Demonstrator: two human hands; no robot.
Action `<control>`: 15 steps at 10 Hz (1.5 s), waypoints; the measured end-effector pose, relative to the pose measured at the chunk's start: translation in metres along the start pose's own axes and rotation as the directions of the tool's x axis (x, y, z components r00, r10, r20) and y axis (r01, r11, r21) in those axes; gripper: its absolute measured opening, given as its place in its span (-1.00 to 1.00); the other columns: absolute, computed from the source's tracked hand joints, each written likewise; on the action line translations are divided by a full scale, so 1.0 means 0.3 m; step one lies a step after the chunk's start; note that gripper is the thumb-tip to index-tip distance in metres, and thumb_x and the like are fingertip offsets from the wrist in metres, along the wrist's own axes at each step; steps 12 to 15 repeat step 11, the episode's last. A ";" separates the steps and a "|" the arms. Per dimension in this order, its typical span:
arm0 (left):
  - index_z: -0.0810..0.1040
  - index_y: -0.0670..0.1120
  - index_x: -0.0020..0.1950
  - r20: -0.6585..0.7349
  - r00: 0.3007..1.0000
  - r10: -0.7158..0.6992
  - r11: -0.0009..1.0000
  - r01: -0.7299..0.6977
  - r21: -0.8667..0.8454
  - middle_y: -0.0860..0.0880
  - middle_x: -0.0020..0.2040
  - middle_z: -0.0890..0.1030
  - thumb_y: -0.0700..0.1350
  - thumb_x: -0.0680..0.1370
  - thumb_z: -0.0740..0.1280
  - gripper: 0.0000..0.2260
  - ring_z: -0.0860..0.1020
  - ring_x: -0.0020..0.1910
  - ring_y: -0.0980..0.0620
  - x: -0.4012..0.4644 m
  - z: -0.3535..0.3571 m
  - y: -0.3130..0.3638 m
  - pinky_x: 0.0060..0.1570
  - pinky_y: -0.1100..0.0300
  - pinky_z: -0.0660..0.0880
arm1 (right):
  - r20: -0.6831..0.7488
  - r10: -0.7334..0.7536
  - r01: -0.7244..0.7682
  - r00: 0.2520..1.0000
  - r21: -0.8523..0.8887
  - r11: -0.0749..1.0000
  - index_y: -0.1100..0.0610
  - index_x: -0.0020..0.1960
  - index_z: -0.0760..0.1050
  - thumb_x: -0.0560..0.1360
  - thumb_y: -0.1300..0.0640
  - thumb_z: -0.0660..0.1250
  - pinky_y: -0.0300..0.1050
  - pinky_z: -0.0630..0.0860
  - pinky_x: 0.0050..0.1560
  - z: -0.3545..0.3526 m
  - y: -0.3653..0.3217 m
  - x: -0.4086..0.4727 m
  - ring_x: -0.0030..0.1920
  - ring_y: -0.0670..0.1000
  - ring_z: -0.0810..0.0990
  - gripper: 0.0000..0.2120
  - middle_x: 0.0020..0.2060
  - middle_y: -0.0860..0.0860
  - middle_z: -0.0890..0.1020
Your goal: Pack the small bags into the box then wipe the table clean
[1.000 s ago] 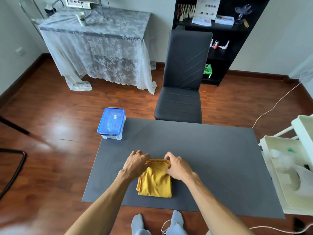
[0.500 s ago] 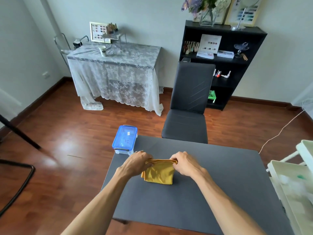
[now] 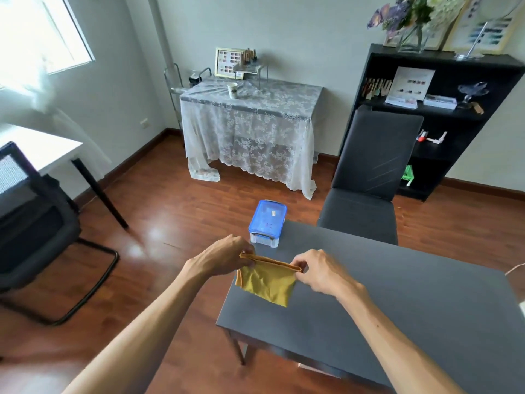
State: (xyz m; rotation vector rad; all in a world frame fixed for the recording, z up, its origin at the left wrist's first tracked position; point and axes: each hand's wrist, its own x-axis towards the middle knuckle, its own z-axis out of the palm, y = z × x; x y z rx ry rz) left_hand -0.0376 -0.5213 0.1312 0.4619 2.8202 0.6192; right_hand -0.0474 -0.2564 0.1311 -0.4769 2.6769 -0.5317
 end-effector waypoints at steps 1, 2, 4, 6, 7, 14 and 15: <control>0.68 0.04 -0.07 0.116 0.990 -0.079 0.991 0.091 -0.097 0.11 -0.17 0.67 -0.05 0.45 0.45 -0.92 0.59 -0.10 0.13 -0.082 0.009 -0.068 -0.07 0.23 0.51 | 0.151 -0.039 0.025 0.988 0.096 0.995 -0.14 -0.08 0.67 0.43 0.03 0.42 -0.08 0.57 -0.24 0.065 -0.031 -0.010 -0.20 -0.02 0.67 -0.89 -0.24 -0.15 0.69; 0.69 0.03 -0.09 0.183 0.977 -0.107 0.980 0.134 -0.146 0.09 -0.19 0.67 -0.07 0.44 0.48 -0.93 0.60 -0.13 0.15 -0.123 0.054 -0.124 -0.09 0.27 0.51 | 0.205 -0.031 -0.005 0.978 0.170 0.985 -0.10 -0.06 0.69 0.41 0.05 0.47 -0.20 0.54 -0.21 0.138 -0.034 0.005 -0.16 -0.07 0.67 -0.88 -0.26 -0.16 0.68; 0.65 0.06 -0.03 0.101 0.980 -0.174 0.981 0.181 -0.064 0.12 -0.14 0.65 -0.05 0.47 0.40 -0.90 0.58 -0.11 0.09 -0.099 0.219 -0.167 -0.13 0.18 0.50 | 0.107 0.136 -0.142 0.985 0.051 0.989 -0.14 0.02 0.65 0.45 0.01 0.41 -0.16 0.55 -0.15 0.306 -0.002 0.062 -0.07 0.02 0.67 -0.84 -0.10 -0.10 0.71; 0.63 0.09 0.10 -0.045 0.984 -0.173 0.984 0.174 0.031 0.04 0.01 0.69 -0.07 0.52 0.36 -0.82 0.61 0.01 -0.01 0.018 0.284 -0.207 -0.08 0.15 0.47 | 0.057 0.220 -0.223 0.974 0.056 0.973 -0.10 0.09 0.65 0.54 0.00 0.36 -0.11 0.59 0.00 0.351 0.056 0.176 0.06 0.06 0.67 -0.84 0.04 -0.06 0.72; 0.62 0.06 0.15 -0.081 0.978 -0.194 0.980 0.197 0.029 0.04 0.04 0.69 -0.11 0.53 0.33 -0.78 0.59 0.09 0.00 0.067 0.299 -0.236 0.03 0.13 0.47 | 0.060 0.215 -0.221 0.975 0.124 0.967 -0.10 0.16 0.63 0.55 0.04 0.34 -0.14 0.55 -0.02 0.366 0.086 0.223 0.05 0.05 0.66 -0.79 0.05 -0.05 0.71; 0.51 -0.02 0.29 -0.246 0.957 -0.152 0.988 0.146 -0.044 0.02 0.19 0.59 0.03 0.61 0.26 -0.71 0.52 0.17 -0.04 0.042 0.419 -0.179 0.07 0.07 0.48 | -0.269 0.117 -0.047 0.956 0.253 0.966 -0.10 0.08 0.60 0.58 0.01 0.27 -0.19 0.50 -0.14 0.413 0.171 0.149 -0.08 -0.10 0.61 -0.84 -0.10 -0.13 0.60; 0.51 -0.02 0.29 -0.246 0.957 -0.152 0.988 0.146 -0.044 0.02 0.19 0.59 0.03 0.61 0.26 -0.71 0.52 0.17 -0.04 0.042 0.419 -0.179 0.07 0.07 0.48 | -0.269 0.117 -0.047 0.956 0.253 0.966 -0.10 0.08 0.60 0.58 0.01 0.27 -0.19 0.50 -0.14 0.413 0.171 0.149 -0.08 -0.10 0.61 -0.84 -0.10 -0.13 0.60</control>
